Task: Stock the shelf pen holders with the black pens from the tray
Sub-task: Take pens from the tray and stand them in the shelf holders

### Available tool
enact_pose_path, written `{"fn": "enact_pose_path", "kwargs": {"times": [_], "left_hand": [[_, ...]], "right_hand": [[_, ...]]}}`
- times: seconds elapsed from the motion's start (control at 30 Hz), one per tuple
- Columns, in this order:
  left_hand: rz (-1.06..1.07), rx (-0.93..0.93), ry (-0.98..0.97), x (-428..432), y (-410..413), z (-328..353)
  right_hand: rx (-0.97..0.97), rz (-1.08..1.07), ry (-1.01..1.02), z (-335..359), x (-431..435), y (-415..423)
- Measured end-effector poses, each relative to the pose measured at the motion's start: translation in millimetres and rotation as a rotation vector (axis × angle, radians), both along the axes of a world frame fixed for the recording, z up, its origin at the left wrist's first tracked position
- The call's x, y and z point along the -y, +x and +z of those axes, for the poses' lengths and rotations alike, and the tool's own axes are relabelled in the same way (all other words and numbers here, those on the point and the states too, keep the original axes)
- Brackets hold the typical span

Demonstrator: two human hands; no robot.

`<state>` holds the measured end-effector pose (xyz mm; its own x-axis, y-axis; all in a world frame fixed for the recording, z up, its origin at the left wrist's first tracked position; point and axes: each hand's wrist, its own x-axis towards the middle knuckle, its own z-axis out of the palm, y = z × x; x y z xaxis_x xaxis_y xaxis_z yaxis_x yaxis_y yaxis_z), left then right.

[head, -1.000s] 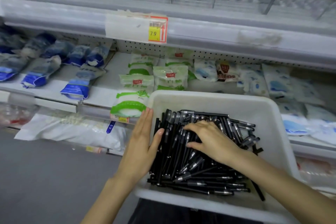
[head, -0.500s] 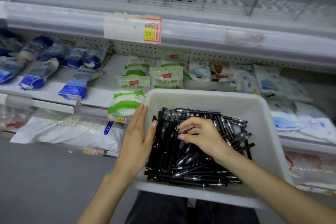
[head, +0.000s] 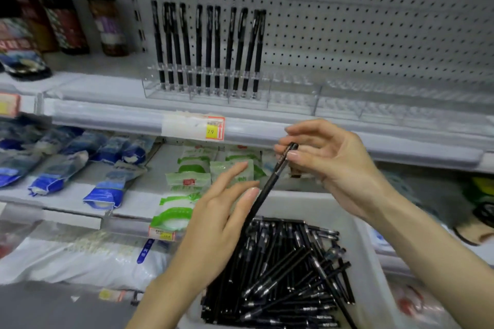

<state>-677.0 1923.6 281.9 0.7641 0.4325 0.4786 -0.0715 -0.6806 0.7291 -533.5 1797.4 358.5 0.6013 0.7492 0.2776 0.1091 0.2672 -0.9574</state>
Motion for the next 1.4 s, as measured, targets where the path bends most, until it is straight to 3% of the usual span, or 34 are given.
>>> {"fn": "enact_pose_path", "kwargs": {"times": [0.27,0.43,0.57,0.63,0.83,1.03,1.2,1.4], "left_hand": [[-0.153,0.151,-0.177,-12.4,31.9,60.5],[-0.068,0.251,-0.166,-23.5,57.0,92.6],[0.016,0.235,-0.047,-29.6,75.4,105.8],[0.07,0.209,0.107,-38.5,81.6,106.6],[0.221,-0.035,0.379,-68.4,93.3,90.2],[0.236,-0.137,0.428,-66.8,94.6,90.0],[0.229,-0.089,0.419,-70.8,95.6,84.4],[0.226,-0.076,0.445,-72.2,97.6,83.8]], "right_hand": [[0.075,-0.002,0.151,73.9,-6.9,13.6],[0.097,-0.074,0.142,98.0,-24.7,17.6],[0.067,-0.129,0.123,104.2,-41.9,27.5],[0.084,-0.152,0.138,111.4,-48.9,36.4],[0.366,-0.369,0.063,132.5,-69.8,78.7],[0.433,-0.364,0.07,140.7,-85.4,99.1],[0.51,-0.333,0.001,136.7,-94.5,105.7],[0.69,-0.232,-0.262,129.4,-105.4,111.7]]}}
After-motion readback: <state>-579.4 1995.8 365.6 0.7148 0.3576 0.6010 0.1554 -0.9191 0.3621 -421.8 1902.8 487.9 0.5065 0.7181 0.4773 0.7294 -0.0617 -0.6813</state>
